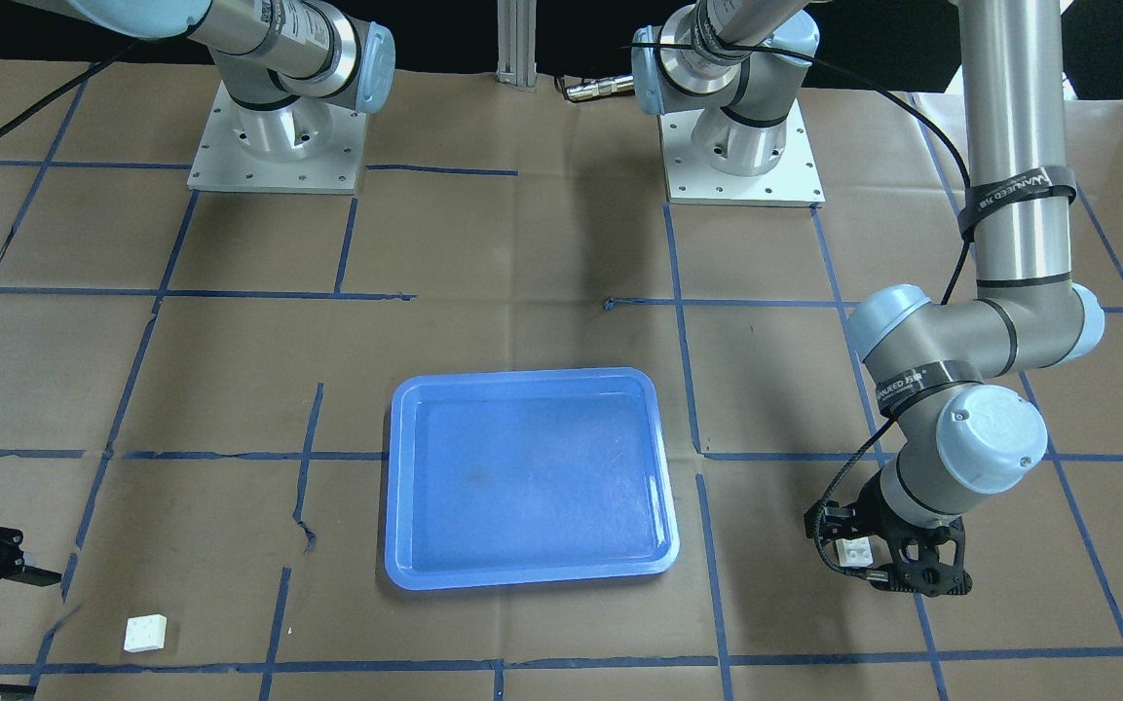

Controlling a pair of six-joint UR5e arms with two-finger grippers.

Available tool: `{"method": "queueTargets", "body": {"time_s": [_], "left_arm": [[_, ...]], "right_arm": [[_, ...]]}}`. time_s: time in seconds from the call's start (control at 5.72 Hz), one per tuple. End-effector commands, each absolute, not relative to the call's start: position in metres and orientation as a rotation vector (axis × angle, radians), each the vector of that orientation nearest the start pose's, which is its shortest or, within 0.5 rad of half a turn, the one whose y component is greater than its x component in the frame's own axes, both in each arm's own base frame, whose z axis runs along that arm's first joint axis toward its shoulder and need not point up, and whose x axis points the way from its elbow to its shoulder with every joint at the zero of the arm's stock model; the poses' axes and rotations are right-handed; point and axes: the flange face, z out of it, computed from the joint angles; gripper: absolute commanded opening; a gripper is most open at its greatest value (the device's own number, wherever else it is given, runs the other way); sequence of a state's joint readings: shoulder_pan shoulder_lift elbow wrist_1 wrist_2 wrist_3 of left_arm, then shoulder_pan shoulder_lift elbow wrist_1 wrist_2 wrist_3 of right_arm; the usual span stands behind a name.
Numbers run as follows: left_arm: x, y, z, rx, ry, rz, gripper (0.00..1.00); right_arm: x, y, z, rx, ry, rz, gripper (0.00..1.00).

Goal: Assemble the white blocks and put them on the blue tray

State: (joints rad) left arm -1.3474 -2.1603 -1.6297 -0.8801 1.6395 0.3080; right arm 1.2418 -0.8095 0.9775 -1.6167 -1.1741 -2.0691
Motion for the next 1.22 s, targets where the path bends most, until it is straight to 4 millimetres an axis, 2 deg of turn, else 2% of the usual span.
{"method": "queueTargets", "body": {"time_s": [0.0,0.17,0.35,0.52,0.7,0.87,1.05], "left_arm": [[0.023,-0.666,0.183,0.127,3.062,-0.036,0.89],[0.023,-0.667,0.177,0.127,3.061,-0.041,0.89],[0.025,-0.669,0.179,0.124,3.06,-0.05,0.46],[0.024,-0.669,0.179,0.129,3.06,-0.05,0.25],[0.024,-0.669,0.179,0.128,3.057,-0.053,0.13],[0.025,-0.669,0.182,0.13,3.056,-0.06,0.13],[0.015,-0.67,0.199,0.185,3.046,-0.093,0.13]], "right_arm": [[-0.111,-0.79,0.245,-2.048,1.798,-0.598,1.0],[-0.12,-0.787,0.215,-1.968,1.791,-0.632,1.0],[-0.122,-0.78,0.194,-1.92,1.784,-0.632,1.0],[-0.119,-0.773,0.174,-1.914,1.76,-0.622,1.0],[-0.114,-0.762,0.155,-1.952,1.686,-0.628,1.0],[-0.113,-0.759,0.149,-1.944,1.678,-0.62,1.0],[-0.113,-0.758,0.148,-1.944,1.676,-0.619,1.0]]}}
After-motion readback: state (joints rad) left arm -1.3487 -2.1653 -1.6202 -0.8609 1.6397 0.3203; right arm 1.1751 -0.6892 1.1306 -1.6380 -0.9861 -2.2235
